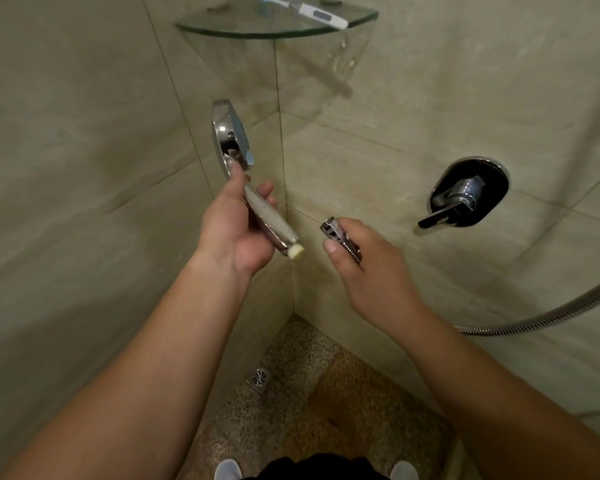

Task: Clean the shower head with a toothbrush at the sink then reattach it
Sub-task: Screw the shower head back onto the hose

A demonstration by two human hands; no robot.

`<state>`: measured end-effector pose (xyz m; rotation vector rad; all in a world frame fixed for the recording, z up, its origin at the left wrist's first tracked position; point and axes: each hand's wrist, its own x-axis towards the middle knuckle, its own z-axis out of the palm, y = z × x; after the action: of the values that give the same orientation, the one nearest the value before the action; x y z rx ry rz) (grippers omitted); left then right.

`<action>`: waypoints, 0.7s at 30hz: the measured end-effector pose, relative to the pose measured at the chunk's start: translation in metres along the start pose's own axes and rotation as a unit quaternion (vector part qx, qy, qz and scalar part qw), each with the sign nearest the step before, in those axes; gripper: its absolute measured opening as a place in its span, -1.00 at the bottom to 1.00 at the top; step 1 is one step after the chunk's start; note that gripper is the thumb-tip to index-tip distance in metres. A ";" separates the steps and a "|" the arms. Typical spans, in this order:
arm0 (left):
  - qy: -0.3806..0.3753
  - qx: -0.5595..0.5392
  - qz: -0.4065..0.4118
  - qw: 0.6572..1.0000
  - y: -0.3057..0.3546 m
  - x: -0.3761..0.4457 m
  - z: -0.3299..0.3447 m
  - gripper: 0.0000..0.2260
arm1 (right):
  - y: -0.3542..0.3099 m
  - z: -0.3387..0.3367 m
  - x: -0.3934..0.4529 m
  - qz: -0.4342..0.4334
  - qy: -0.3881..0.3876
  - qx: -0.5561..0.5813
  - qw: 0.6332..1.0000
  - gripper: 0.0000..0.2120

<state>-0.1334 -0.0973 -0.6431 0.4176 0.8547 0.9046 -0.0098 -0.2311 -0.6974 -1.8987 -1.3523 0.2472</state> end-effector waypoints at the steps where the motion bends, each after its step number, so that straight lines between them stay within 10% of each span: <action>1: -0.010 -0.024 -0.009 1.000 0.001 -0.003 0.002 -0.67 | -0.002 -0.003 -0.003 -0.006 0.005 0.004 1.000 -0.75; 21: -0.091 -0.133 0.060 0.985 0.017 -0.029 0.020 -0.89 | -0.033 -0.019 -0.016 0.033 0.095 0.086 0.991 -0.81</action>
<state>-0.1360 -0.1108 -0.6070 0.3143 0.5364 1.0592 -0.0292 -0.2498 -0.6663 -1.7758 -1.1075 0.2029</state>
